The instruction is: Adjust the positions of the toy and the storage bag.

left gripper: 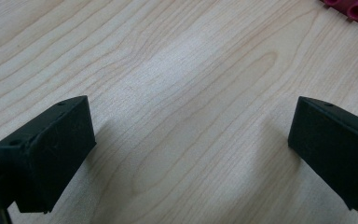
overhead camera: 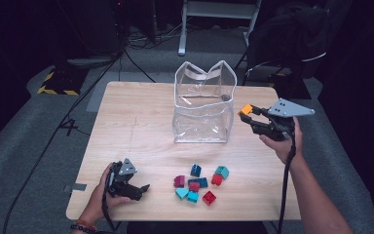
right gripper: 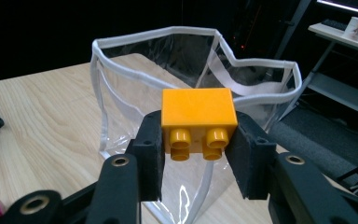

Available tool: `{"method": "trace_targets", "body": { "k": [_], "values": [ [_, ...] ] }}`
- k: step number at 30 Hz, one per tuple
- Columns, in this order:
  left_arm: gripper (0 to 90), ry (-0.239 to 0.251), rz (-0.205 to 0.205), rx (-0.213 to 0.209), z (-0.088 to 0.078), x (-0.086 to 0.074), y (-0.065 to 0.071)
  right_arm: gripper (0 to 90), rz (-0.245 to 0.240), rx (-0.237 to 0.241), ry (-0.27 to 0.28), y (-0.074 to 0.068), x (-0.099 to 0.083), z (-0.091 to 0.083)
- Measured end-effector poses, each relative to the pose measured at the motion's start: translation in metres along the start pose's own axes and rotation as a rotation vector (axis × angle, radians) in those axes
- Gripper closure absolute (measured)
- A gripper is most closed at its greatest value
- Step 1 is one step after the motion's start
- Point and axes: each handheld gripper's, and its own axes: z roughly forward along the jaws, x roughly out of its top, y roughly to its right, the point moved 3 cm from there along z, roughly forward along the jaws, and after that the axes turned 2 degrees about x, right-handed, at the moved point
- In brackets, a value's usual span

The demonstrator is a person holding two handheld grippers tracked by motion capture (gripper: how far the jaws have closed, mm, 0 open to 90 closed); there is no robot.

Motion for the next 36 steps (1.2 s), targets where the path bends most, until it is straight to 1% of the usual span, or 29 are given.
{"method": "trace_targets", "body": {
  "k": [6, 14, 24, 30, 36],
  "values": [
    [0.8, 0.0, 0.0, 0.0, 0.0, 0.0, 0.0, 59.2, -0.015, -0.005, 0.006, 0.0, 0.015, 0.007],
    [0.8, 0.0, 0.0, -0.001, 0.0, 0.0, 0.0, 59.2, -0.017, 0.006, 0.018, 0.0, 0.029, 0.022],
    [0.8, 0.0, 0.0, -0.001, 0.0, 0.0, 0.0, 59.2, -0.011, 0.004, 0.015, 0.004, 0.038, 0.036],
    [0.8, 0.0, 0.0, 0.0, 0.0, 0.0, 0.0, 59.2, -0.013, -0.006, -0.001, 0.008, 0.043, 0.046],
    [0.8, 0.0, 0.0, -0.001, 0.0, 0.0, 0.0, 59.2, -0.004, -0.008, -0.018, 0.012, 0.045, 0.057]
  ]
}}
